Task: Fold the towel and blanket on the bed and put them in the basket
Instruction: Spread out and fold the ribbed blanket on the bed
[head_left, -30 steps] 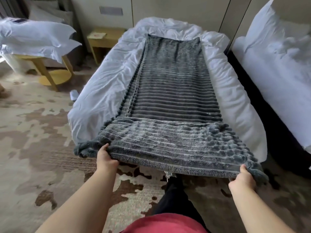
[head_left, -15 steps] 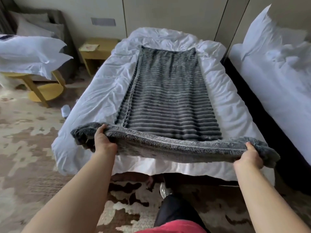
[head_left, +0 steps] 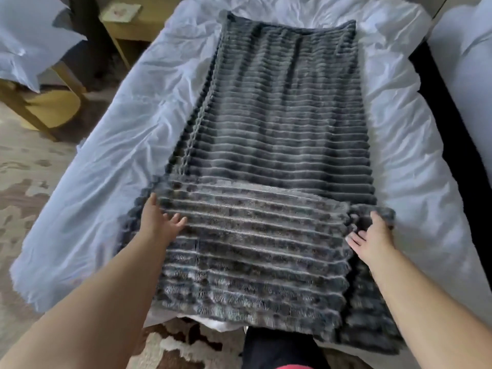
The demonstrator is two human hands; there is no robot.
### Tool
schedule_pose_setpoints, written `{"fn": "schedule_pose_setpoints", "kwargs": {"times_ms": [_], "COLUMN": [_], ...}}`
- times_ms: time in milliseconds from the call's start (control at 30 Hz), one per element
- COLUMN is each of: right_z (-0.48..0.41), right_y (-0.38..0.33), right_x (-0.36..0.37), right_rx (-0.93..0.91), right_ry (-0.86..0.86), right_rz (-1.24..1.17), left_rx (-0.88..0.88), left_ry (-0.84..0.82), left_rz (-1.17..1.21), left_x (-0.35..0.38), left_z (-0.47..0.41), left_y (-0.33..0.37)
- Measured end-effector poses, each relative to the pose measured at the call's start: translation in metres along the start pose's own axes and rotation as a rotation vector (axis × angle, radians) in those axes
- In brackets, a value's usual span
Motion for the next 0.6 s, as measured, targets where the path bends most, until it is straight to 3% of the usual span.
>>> {"fn": "schedule_pose_setpoints", "kwargs": {"times_ms": [133,300,400,467,600], "right_z": [-0.070,-0.102,-0.081,-0.050,-0.001], "right_y": [0.024,0.030,0.026,0.033,0.092], "right_x": [0.003,0.003,0.030,0.067,0.129], "right_rx": [0.098,0.051,-0.212,-0.481,-0.938], "right_ry": [0.069,0.284,0.461,0.336,-0.217], "right_rz": [0.102,0.273,0.751,0.973,1.387], "left_rx": [-0.065,-0.068,0.154,0.410,0.680], "left_ry": [0.180,0.351,0.459,0.323,-0.067], "left_rz": [-0.069,-0.157,-0.836,-1.219,-1.759], "left_x": [-0.018,-0.017,0.002,0.031,0.076], "left_z": [-0.054,-0.073,-0.058,-0.044,-0.038], "left_y": [-0.039,-0.048,-0.044,-0.051,-0.104]}}
Point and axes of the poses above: each hand's wrist, its own z-axis away from the middle knuckle, its own x-axis out of the palm, y = z × x, the point moved 4 cm from there along -z, towards the middle knuckle, and after that the axes turned 2 degrees about -z, right-handed, at the moved point
